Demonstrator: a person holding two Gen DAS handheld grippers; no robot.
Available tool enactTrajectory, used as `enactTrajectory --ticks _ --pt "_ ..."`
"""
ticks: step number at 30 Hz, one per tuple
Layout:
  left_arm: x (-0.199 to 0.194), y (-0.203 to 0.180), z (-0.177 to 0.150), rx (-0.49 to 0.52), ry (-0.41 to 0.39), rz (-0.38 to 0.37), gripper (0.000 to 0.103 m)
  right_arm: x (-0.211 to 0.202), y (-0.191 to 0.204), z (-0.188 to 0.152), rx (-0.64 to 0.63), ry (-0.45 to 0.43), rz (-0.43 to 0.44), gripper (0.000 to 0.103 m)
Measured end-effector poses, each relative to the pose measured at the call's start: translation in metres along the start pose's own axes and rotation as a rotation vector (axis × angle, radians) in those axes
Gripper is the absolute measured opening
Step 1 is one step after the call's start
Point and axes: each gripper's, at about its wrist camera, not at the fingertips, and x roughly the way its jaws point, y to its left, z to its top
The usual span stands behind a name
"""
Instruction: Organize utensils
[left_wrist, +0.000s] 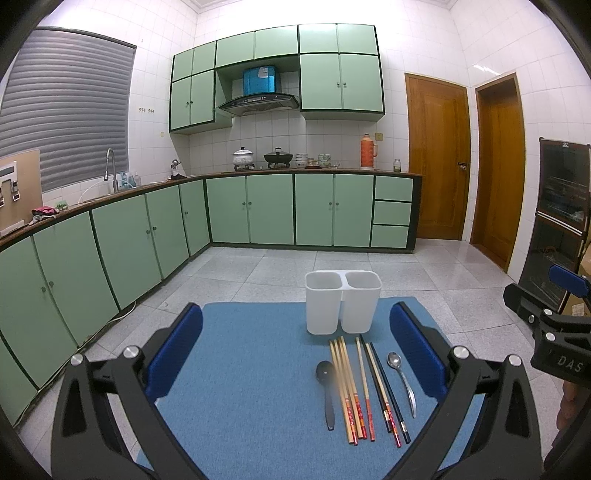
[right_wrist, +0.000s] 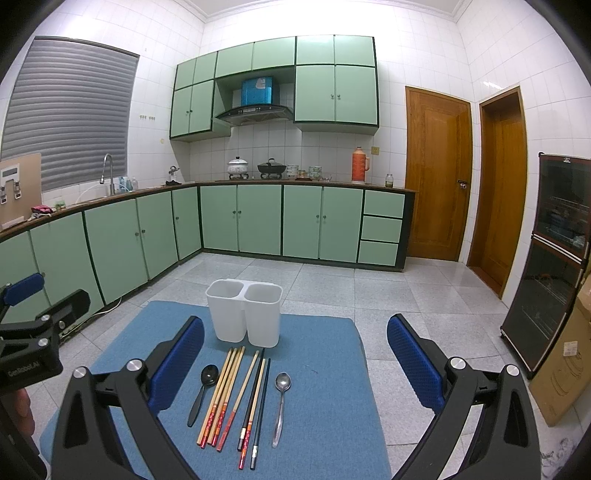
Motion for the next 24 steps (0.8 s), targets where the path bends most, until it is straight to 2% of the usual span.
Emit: enactTrajectory --ticks 24 --pt "0.0001 -0.0007 0.0013 0.000 0.001 0.001 0.098 -0.0001 -0.0007 0.0001 0.000 0.000 0.000 0.097"
